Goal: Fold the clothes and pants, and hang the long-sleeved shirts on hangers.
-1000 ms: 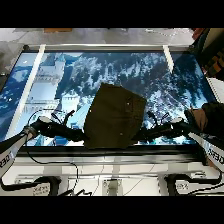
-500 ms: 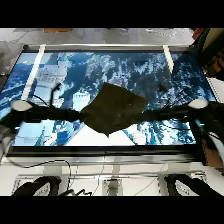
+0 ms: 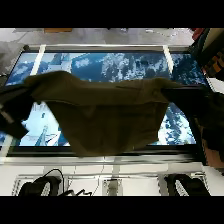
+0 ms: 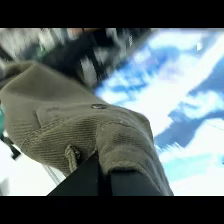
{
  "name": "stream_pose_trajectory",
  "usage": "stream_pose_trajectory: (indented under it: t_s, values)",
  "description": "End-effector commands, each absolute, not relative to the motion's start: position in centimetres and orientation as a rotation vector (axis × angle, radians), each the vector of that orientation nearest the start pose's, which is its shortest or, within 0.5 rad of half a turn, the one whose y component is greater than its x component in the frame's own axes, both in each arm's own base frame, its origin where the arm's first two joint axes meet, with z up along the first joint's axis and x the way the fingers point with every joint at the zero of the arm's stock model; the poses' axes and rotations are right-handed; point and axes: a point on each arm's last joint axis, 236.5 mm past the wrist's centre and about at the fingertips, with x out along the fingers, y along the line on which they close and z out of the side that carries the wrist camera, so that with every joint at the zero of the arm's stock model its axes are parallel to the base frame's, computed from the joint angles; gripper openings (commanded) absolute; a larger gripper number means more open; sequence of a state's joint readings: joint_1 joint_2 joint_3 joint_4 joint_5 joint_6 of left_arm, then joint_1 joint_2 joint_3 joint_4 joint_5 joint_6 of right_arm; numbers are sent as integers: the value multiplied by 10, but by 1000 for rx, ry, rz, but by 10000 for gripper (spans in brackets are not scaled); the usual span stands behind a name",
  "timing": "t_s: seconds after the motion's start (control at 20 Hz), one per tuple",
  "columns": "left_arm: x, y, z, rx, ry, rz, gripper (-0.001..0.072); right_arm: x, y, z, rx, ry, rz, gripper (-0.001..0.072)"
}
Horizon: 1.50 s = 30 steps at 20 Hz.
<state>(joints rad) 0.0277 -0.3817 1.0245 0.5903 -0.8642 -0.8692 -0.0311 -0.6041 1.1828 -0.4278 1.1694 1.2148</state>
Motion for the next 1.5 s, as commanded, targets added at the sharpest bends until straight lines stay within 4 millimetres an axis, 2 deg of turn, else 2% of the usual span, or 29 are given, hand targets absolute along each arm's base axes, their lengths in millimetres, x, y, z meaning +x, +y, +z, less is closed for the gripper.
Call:
stream_pose_trajectory:
  t_s: [0.0,0.1,0.15,0.25,0.35,0.4,0.5,0.6,0.65,0.75,0.85,1.0,1.05,1.1,1.2,1.3,1.45]
  values:
    - [225,-122,388,-123,-83,-553,26,226,183,371,593,359,851,34]
    - [267,-124,346,-226,72,-555,26,258,178,331,674,448,787,34]
    - [293,-129,312,-260,172,-563,26,277,175,303,721,499,745,34]
    - [336,-151,229,-317,407,-591,26,319,173,229,786,601,621,34]
    - [366,-191,136,-313,612,-623,26,353,181,144,825,693,485,35]
    - [381,-209,102,-303,665,-617,26,371,179,110,817,707,406,34]
    - [410,-227,66,-349,693,-559,27,403,165,73,784,701,290,35]
    - [428,-228,55,-388,706,-529,27,424,148,58,787,693,222,35]
    - [429,-228,52,-391,716,-528,27,426,143,52,780,712,212,34]
    - [412,-234,44,-387,794,-589,27,416,135,36,740,793,220,34]
    - [375,-239,22,-328,957,-674,26,379,136,12,697,994,280,34]
    - [310,-210,-23,-204,1309,-647,27,301,130,-21,553,1341,364,34]
    - [288,-201,-33,-168,1415,-640,26,281,124,-30,490,1424,368,35]
    - [272,-192,-43,-111,1494,-646,27,270,119,-35,456,1472,367,35]
    - [269,-183,-61,-68,1532,-620,28,266,118,-41,462,1486,357,35]
    - [264,-184,-72,-113,1591,-582,28,256,115,-46,442,1524,354,35]
    - [251,-186,-76,-149,1669,-575,28,237,113,-47,415,1601,370,36]
